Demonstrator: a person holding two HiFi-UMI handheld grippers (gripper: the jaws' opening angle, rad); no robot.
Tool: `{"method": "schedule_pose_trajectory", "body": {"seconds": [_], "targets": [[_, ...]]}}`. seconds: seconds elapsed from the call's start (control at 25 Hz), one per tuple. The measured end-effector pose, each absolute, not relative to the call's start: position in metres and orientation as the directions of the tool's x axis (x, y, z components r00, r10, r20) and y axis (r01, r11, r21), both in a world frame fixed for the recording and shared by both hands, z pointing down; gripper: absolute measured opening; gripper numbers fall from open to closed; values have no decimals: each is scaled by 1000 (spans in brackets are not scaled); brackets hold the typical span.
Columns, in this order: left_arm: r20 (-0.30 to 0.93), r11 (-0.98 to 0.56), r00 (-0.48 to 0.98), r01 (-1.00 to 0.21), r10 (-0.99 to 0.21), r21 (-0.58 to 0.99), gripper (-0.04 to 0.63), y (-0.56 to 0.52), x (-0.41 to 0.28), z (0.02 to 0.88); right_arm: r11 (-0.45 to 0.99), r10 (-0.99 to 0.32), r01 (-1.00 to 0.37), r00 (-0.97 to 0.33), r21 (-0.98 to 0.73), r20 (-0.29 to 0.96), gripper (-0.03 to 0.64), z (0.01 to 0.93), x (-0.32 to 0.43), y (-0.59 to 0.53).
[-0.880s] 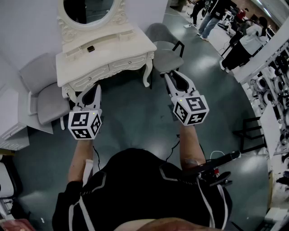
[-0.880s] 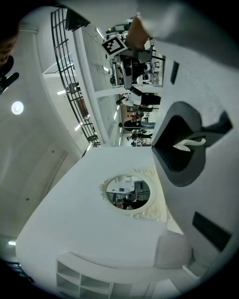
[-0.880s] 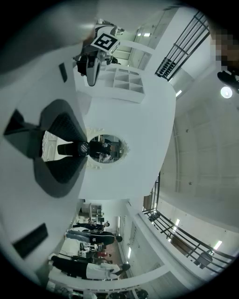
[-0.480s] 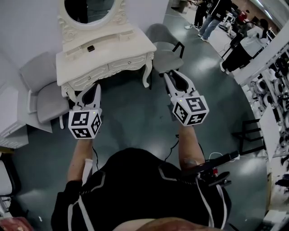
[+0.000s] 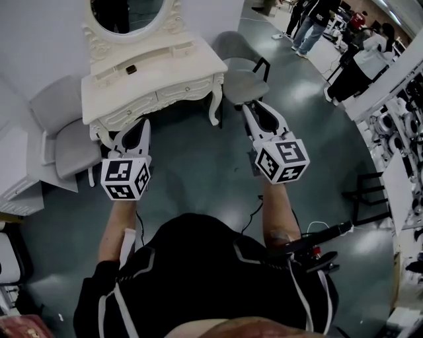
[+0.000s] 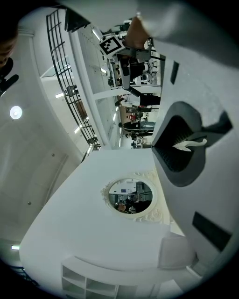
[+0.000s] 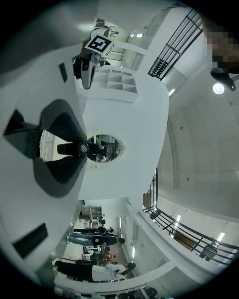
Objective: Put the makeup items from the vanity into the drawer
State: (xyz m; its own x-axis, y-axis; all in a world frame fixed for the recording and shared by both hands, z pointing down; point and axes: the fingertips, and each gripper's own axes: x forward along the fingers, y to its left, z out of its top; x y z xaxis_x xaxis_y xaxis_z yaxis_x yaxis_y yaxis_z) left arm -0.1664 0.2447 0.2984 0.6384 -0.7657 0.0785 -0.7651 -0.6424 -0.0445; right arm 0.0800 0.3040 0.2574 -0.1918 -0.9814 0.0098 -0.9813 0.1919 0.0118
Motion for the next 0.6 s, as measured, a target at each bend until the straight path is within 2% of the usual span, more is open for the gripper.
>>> {"method": "schedule_pose_trajectory", "body": {"seconds": [0.6], "targets": [[95, -655, 649, -753, -755, -60, 3, 253, -86, 297, 234, -972, -972, -234, 7, 2, 101, 264, 144, 312]]}}
